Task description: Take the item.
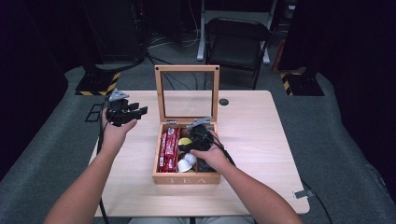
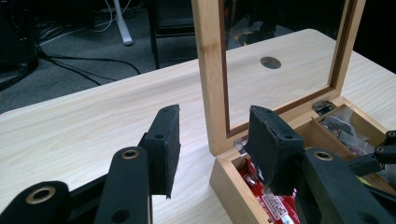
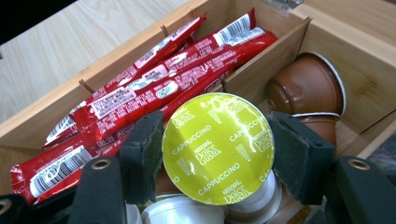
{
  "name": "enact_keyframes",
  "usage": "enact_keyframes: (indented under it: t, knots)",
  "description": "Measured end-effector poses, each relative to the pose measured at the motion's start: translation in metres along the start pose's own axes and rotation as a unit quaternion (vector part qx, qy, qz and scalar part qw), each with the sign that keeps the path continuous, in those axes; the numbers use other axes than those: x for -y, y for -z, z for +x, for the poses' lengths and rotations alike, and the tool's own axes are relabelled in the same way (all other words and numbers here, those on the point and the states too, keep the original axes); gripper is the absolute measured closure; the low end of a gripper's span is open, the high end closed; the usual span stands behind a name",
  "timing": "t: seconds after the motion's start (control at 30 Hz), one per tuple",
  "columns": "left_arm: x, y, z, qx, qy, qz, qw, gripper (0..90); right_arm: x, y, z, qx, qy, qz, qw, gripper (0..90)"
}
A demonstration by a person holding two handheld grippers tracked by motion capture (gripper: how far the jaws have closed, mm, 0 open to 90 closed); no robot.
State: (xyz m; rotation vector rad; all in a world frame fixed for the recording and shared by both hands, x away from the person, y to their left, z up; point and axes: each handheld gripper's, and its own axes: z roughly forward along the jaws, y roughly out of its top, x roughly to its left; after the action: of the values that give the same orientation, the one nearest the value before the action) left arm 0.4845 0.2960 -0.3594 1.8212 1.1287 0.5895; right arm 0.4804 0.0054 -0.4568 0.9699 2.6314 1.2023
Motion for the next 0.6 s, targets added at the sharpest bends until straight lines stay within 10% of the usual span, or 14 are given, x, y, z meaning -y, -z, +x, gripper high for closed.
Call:
enact_keyframes:
  t: [0.6]
  knots:
    - [-0.005, 0.001, -0.003, 0.000, -0.002, -0.002, 1.0000, 54.1, -0.011, 0.028, -0.004, 0.013, 0.012, -0.020, 0.9996, 37.5]
